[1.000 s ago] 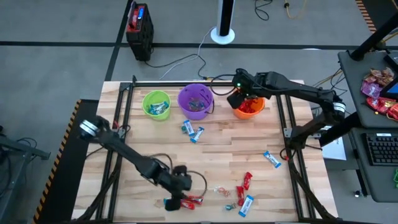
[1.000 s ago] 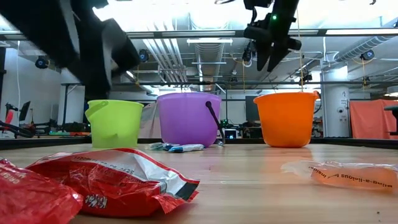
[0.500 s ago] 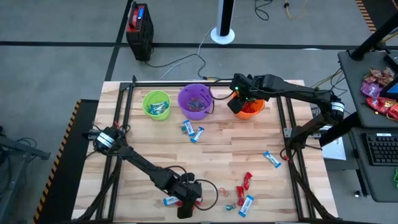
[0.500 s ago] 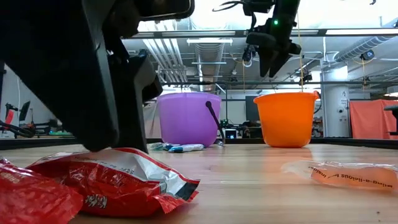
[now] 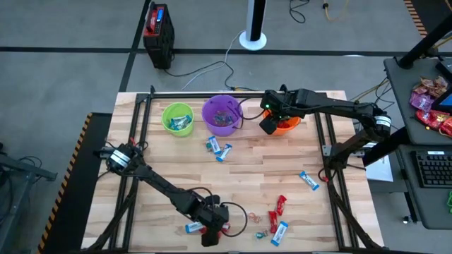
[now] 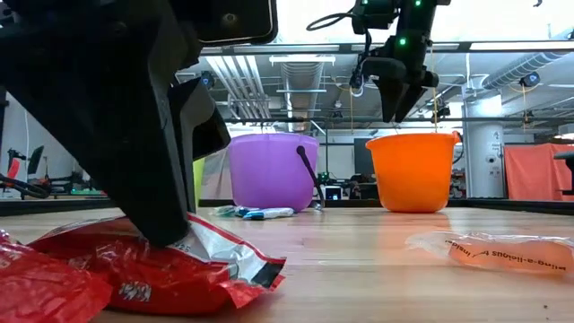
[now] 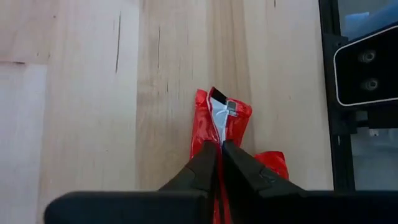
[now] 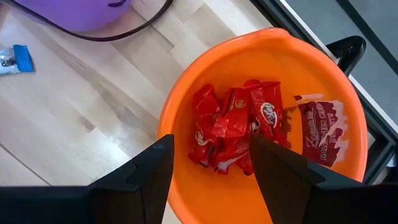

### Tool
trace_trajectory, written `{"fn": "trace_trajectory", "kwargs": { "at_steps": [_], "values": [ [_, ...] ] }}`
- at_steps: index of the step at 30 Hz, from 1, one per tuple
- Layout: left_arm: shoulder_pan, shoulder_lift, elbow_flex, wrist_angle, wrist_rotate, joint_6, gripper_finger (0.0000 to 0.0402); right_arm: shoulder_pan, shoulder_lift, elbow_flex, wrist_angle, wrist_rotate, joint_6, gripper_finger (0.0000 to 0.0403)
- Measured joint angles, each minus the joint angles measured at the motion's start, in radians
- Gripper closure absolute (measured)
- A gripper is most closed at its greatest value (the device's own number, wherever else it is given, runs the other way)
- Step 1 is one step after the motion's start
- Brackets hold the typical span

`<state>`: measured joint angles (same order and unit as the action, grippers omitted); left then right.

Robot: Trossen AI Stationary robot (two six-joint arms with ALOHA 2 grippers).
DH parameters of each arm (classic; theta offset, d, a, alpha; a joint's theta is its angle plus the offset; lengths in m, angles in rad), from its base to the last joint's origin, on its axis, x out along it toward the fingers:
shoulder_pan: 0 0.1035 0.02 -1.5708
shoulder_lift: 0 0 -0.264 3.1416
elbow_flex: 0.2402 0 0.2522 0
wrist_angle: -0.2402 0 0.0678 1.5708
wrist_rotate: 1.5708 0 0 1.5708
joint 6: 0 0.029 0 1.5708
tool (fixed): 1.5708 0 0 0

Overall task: Sort candy by brand, put in halloween buckets
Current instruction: Put the red chocolate into the orange bucket

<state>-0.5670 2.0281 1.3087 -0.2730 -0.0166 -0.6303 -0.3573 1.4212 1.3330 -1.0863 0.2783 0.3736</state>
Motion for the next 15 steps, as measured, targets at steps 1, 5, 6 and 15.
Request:
{"fn": "trace_trajectory", "kwargs": {
  "at_steps": [1, 5, 6, 15],
  "values": [
    [0.001, 0.000, 0.000, -0.001, 0.000, 0.004, 0.0394, 0.000, 0.000, -0.001, 0.000, 0.000, 0.000, 0.0199],
    [0.009, -0.026, 0.004, -0.083, -0.002, 0.011, 0.0400, 0.000, -0.007, -0.001, 0.002, 0.000, 0.000, 0.0199],
    [0.010, -0.043, 0.004, -0.110, -0.018, 0.012, 0.0401, 0.001, -0.012, -0.001, 0.004, 0.000, 0.000, 0.0199],
    [0.049, -0.303, -0.011, -0.256, -0.298, 0.025, 0.0401, 0.013, -0.105, -0.001, 0.039, -0.006, -0.007, 0.0199]
  ]
}}
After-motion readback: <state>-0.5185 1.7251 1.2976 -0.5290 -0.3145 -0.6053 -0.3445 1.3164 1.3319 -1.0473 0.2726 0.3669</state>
